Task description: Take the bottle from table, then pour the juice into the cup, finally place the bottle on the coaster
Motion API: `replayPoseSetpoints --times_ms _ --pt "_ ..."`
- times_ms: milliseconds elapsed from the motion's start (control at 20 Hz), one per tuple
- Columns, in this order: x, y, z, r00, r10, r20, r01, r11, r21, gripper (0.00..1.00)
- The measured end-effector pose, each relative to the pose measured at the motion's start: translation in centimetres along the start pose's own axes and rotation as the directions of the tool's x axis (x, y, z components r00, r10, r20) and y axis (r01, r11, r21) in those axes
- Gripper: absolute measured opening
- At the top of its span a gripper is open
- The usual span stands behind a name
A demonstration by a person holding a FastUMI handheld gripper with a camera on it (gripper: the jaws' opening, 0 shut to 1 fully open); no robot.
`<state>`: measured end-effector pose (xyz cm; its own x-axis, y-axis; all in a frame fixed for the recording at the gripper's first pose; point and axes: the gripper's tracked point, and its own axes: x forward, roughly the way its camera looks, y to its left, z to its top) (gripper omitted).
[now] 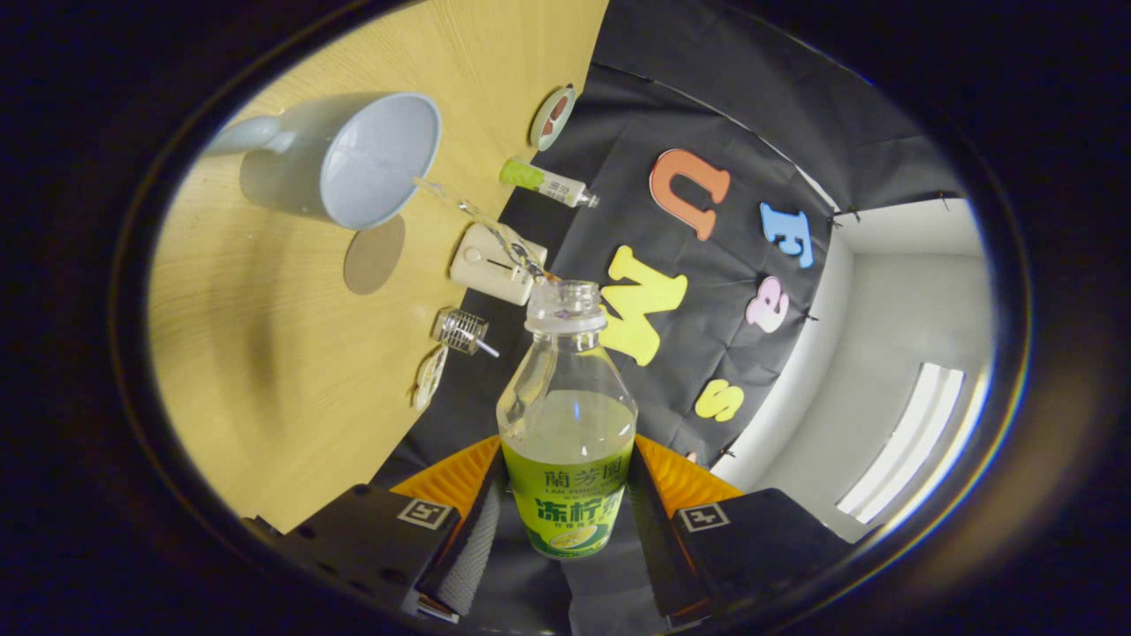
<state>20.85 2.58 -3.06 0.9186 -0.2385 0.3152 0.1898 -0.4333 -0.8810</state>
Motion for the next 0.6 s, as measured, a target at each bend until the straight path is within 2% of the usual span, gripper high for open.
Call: replayPoseSetpoints --times_ms 600 --pt "-0.1 -1.2 1.3 0.996 -0.068 0.06 0.077 0.982 -0.17 0.78"
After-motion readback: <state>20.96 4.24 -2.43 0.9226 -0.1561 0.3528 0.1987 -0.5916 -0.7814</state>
